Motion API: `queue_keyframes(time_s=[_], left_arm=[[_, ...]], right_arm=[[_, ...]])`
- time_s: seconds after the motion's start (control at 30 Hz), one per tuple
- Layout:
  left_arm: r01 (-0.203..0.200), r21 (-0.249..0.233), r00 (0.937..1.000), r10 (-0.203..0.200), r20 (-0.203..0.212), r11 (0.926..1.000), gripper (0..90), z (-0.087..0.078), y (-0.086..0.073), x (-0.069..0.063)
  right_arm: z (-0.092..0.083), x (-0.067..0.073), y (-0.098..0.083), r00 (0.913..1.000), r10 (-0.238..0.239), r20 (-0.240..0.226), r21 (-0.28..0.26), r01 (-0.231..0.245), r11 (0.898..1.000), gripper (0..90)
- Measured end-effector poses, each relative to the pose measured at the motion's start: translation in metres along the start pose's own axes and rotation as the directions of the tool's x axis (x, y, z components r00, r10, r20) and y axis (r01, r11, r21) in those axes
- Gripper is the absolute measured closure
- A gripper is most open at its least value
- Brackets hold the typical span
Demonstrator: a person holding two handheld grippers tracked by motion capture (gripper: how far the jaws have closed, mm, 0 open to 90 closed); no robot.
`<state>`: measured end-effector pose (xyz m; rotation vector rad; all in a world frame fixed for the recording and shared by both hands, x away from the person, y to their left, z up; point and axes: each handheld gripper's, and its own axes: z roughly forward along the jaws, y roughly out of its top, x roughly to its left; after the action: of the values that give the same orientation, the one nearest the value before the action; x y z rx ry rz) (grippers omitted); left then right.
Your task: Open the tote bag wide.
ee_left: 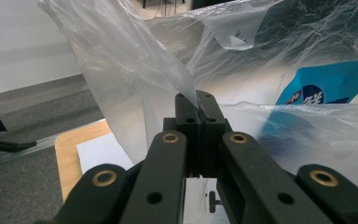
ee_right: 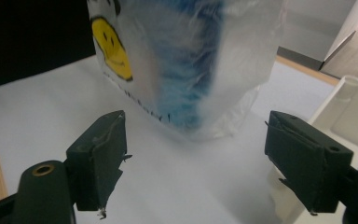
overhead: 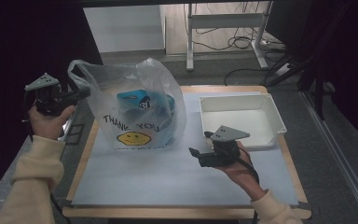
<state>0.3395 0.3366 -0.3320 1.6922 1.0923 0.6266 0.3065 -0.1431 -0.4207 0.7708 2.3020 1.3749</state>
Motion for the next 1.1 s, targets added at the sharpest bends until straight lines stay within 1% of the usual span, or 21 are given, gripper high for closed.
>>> queue_keyframes(time_s=[0.1, 0.2, 0.23, 0.4, 0.43, 0.53, 0.8, 0.87, 0.9, 0.97, 1.1], left_arm=[[-0.001, -0.001, 1.0000, 0.001, 0.000, 1.0000, 90.0, 0.000, 0.000, 0.000], [0.000, -0.003, 1.0000, 0.000, -0.001, 1.0000, 90.0, -0.001, 0.001, 0.000], [0.000, -0.004, 1.0000, 0.000, -0.001, 1.0000, 90.0, -0.001, 0.001, 0.000], [0.000, -0.006, 1.0000, 0.000, -0.004, 1.0000, 90.0, -0.002, 0.001, -0.001], [-0.001, -0.007, 1.0000, 0.001, -0.004, 1.0000, 90.0, -0.002, 0.001, -0.001], [-0.001, -0.004, 1.0000, 0.001, -0.005, 1.0000, 90.0, -0.001, 0.001, -0.001], [-0.006, -0.006, 1.0000, 0.006, -0.002, 1.0000, 90.0, 0.000, 0.002, -0.004], [-0.008, -0.005, 1.0000, 0.008, -0.002, 1.0000, 90.0, 0.001, 0.003, -0.005], [-0.009, -0.005, 1.0000, 0.009, -0.001, 0.9999, 90.0, 0.001, 0.003, -0.005], [-0.010, -0.005, 0.9999, 0.010, -0.001, 0.9999, 90.0, 0.001, 0.003, -0.006], [-0.010, -0.004, 0.9999, 0.010, -0.002, 0.9999, 89.9, 0.001, 0.003, -0.007]], right_arm=[[0.003, -0.003, 0.013, 1.0000, 0.009, -0.004, -0.018, -0.009, 1.000, 21.8], [0.004, -0.005, 0.017, 0.9999, 0.013, -0.005, -0.025, -0.013, 1.000, 22.3], [0.004, -0.006, 0.021, 1.0000, 0.008, -0.002, -0.028, -0.008, 1.000, 22.3], [0.005, -0.010, 0.034, 0.9999, 0.012, -0.006, -0.054, -0.013, 0.998, 22.7], [0.005, -0.011, 0.039, 0.9999, 0.016, -0.005, -0.065, -0.016, 0.998, 22.7], [0.005, -0.012, 0.045, 0.9996, 0.025, -0.013, -0.075, -0.026, 0.997, 22.9], [0.006, -0.012, 0.062, 0.9999, 0.005, -0.010, -0.097, -0.006, 0.995, 24.3], [0.005, -0.012, 0.065, 0.9998, 0.010, -0.015, -0.103, -0.012, 0.995, 24.9], [0.005, -0.011, 0.069, 0.9998, 0.007, -0.019, -0.111, -0.009, 0.994, 25.3], [0.005, -0.011, 0.070, 0.9998, 0.006, -0.020, -0.112, -0.008, 0.994, 25.6], [0.005, -0.008, 0.084, 0.9995, -0.012, -0.030, -0.122, 0.008, 0.992, 26.6]])
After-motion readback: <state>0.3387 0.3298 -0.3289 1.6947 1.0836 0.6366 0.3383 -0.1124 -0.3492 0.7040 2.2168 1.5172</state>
